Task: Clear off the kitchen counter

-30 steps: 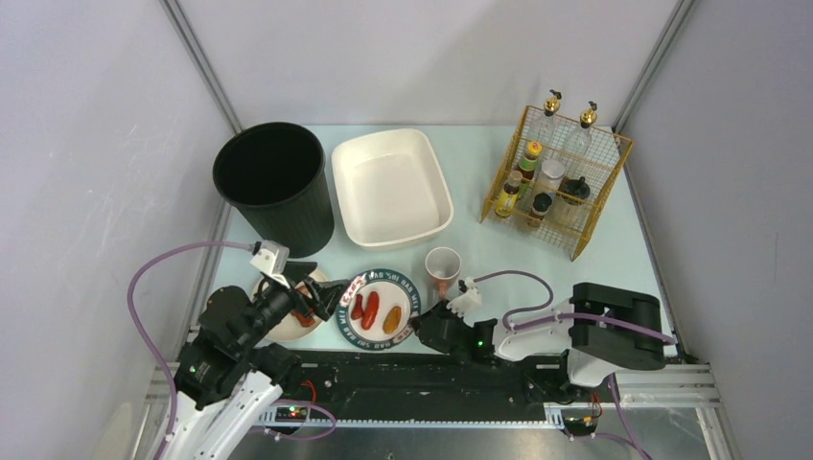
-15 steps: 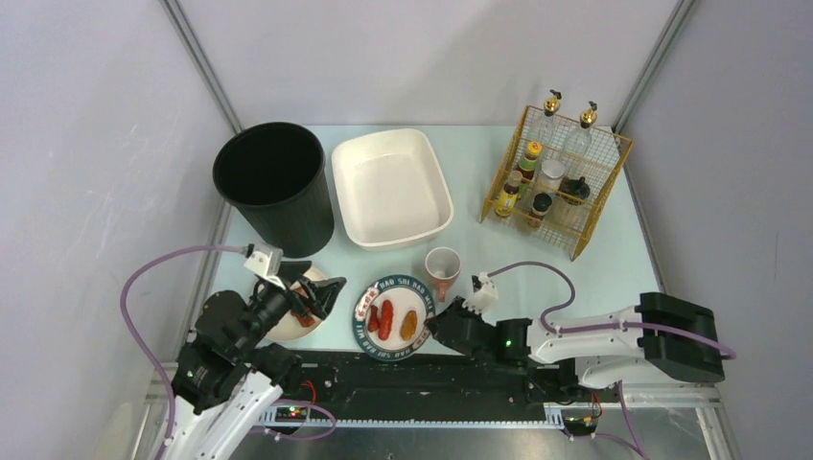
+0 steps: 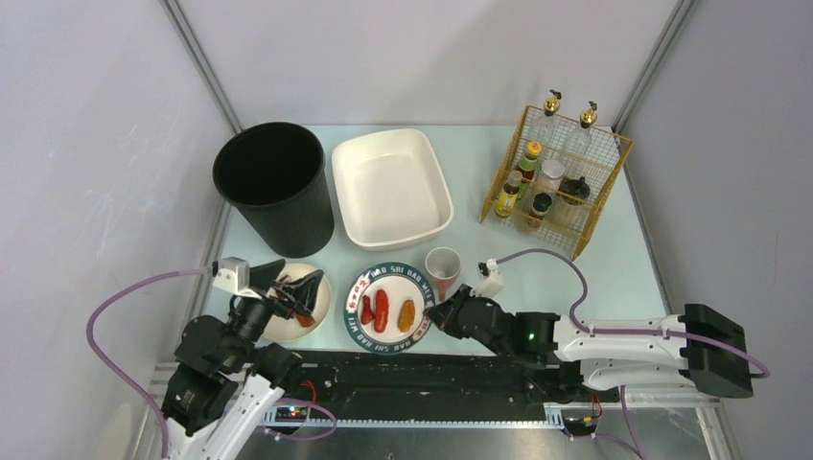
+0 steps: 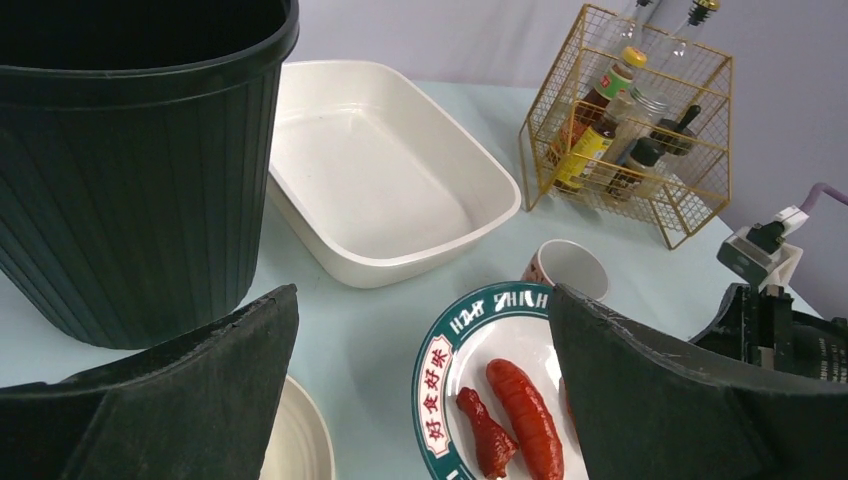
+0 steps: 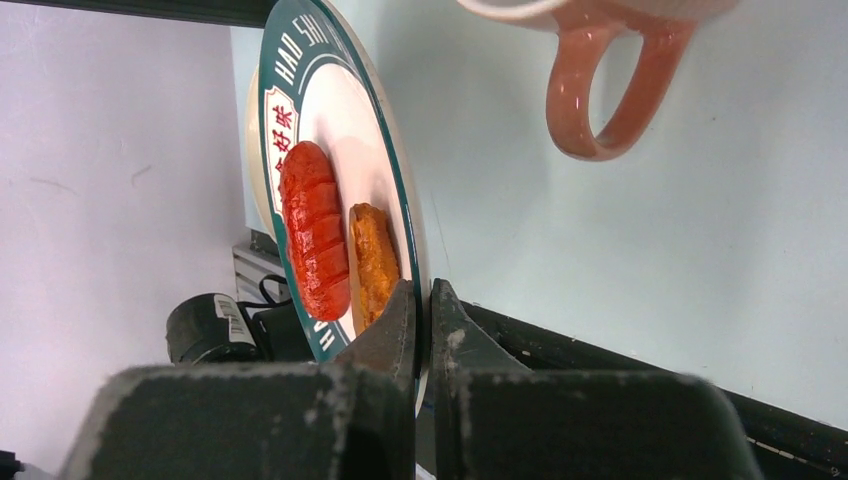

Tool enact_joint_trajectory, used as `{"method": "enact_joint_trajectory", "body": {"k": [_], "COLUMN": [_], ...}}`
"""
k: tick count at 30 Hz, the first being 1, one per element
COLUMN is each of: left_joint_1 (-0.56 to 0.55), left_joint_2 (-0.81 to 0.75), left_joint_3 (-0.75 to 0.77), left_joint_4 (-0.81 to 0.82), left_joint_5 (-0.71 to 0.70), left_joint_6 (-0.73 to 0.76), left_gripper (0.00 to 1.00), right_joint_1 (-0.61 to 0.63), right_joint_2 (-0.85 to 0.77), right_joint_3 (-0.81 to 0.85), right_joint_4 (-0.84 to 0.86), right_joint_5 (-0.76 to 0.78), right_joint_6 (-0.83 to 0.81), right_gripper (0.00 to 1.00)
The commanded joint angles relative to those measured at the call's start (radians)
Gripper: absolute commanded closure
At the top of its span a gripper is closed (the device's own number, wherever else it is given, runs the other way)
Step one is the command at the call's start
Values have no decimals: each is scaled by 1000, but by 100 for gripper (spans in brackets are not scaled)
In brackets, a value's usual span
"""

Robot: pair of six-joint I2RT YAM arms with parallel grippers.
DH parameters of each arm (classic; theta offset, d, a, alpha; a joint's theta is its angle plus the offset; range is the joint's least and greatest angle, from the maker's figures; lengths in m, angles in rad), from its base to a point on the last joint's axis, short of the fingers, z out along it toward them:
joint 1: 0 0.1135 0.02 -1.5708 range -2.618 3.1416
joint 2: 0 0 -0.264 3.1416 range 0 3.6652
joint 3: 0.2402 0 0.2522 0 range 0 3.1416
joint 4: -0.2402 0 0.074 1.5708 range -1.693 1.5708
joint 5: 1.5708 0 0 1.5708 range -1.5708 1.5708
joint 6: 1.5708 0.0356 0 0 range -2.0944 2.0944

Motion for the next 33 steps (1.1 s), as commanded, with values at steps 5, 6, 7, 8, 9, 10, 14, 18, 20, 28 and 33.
{"method": "enact_joint_trajectory", "body": {"k": [5, 6, 7, 8, 9, 10, 14, 18, 20, 28, 33], "left_joint_1": [-5, -4, -4, -4, -4, -4, -4, -4, -4, -4, -4], "left_joint_2": [-23, -15, 1, 25, 36, 56, 110, 173, 203, 243, 222], "left_joint_3": [13, 19, 24, 34, 40, 51, 63, 66, 79, 141, 157], "left_joint_4": [7, 7, 6, 5, 3, 2, -5, -11, -23, -72, -81], "left_joint_5": [-42, -33, -27, -13, 2, 7, 38, 91, 133, 148, 147], "left_joint_6": [-26, -30, -32, -38, -44, -63, -186, -335, -386, -528, -577], "left_gripper": [2, 2, 2, 2, 2, 2, 2, 2, 2, 2, 7], "right_joint_1": [-126, -140, -165, -177, -197, -206, -241, -258, -261, -265, -268], "right_joint_2": [-73, -80, -84, -93, -97, -105, -117, -125, -127, -129, -128], "right_joint_3": [72, 84, 97, 105, 124, 136, 219, 280, 309, 406, 413], "right_joint_4": [128, 126, 125, 120, 115, 98, 43, 0, -29, -97, -103], "right_joint_5": [-160, -181, -223, -243, -277, -291, -362, -400, -411, -437, -446], "right_joint_6": [-66, -76, -82, -94, -99, -114, -169, -205, -219, -273, -279], "right_gripper": [100, 100, 100, 100, 100, 100, 100, 100, 100, 100, 100]}}
